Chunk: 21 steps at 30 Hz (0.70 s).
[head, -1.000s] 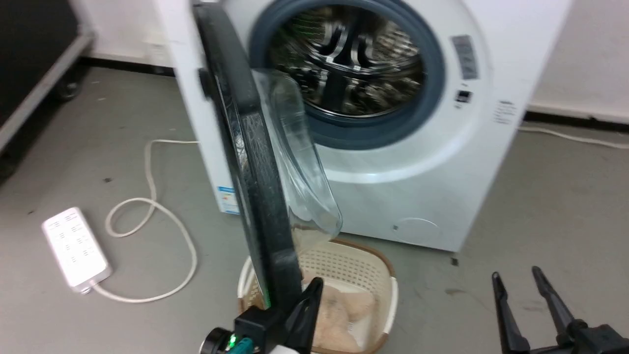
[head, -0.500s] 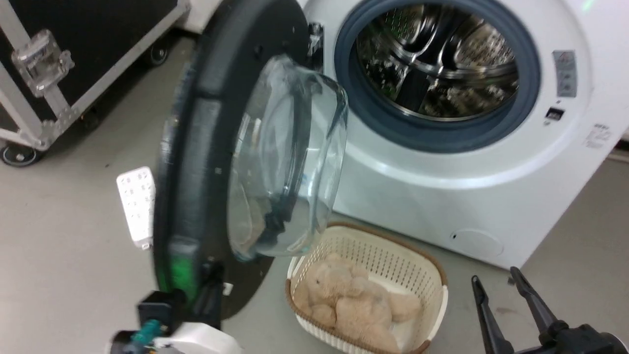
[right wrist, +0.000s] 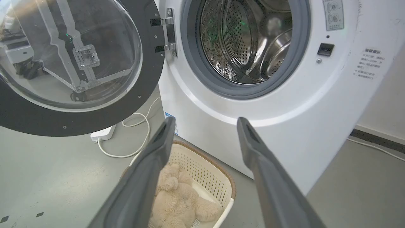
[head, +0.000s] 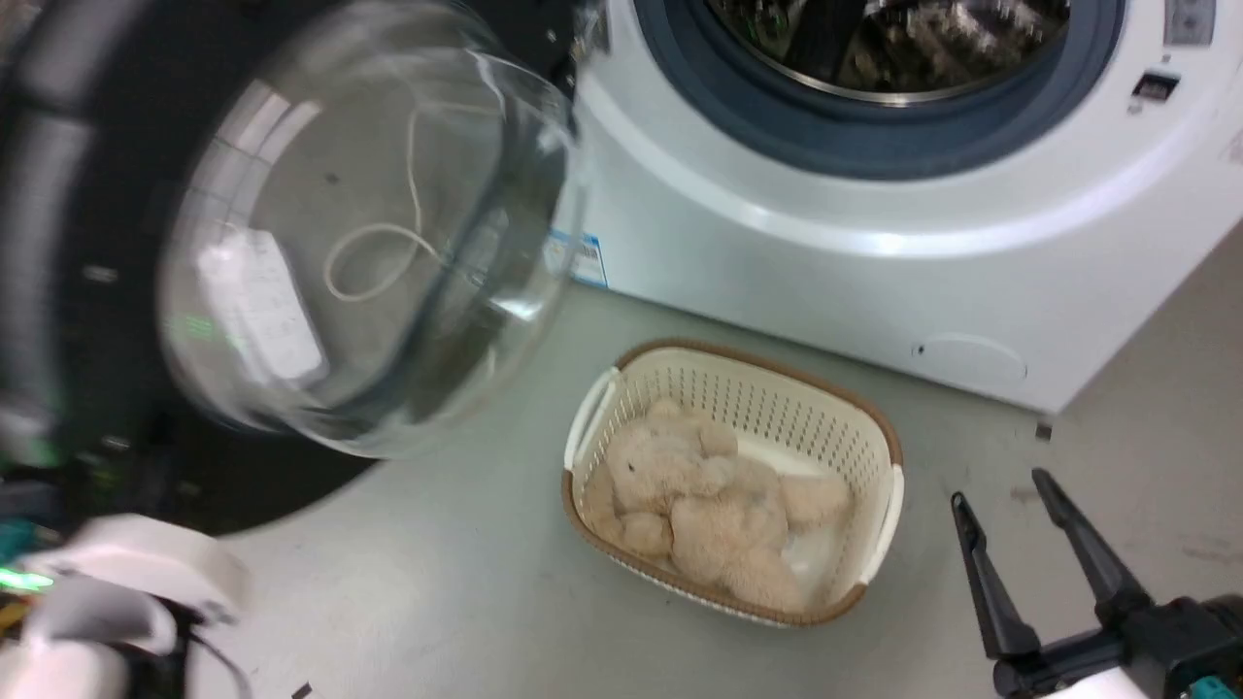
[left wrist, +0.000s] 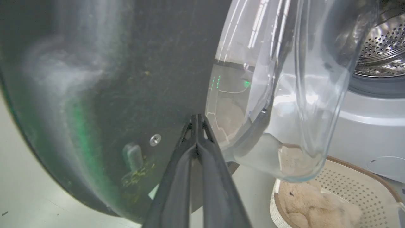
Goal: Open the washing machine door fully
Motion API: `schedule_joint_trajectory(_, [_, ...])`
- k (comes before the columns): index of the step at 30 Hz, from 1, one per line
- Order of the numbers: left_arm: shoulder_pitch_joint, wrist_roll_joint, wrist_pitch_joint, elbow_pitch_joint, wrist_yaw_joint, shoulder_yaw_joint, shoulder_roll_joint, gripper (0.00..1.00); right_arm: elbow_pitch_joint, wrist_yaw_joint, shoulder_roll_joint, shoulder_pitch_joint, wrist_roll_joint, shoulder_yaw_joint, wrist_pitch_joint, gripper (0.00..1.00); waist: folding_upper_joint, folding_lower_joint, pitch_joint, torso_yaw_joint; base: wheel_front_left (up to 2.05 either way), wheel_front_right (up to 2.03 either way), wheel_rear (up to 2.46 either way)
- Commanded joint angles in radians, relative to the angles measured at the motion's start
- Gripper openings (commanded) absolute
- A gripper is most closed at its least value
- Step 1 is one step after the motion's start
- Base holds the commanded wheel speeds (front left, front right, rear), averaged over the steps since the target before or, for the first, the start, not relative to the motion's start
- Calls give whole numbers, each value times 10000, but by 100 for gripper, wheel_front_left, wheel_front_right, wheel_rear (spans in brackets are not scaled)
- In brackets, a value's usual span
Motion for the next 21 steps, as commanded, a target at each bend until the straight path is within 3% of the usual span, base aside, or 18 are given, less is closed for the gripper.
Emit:
schedule_joint_trajectory(1, [-195, -55, 6, 89, 0, 136, 135, 0, -71, -11, -82, -140, 21, -9, -43, 100, 0, -3, 326, -157, 0, 0, 0])
schedule_joint_trajectory(9, [-1386, -250, -649, 1799, -65, 1215, 1087, 0, -271, -11, -514, -593, 168, -170, -43, 100, 0, -3, 1049, -494, 0, 0, 0])
schedule_joint_trajectory(21, [-2051, -104, -1761, 3176, -546, 1060, 1278, 0, -191, -11, -543, -773, 282, -479, -44, 100, 0, -3, 761, -681, 0, 0, 0])
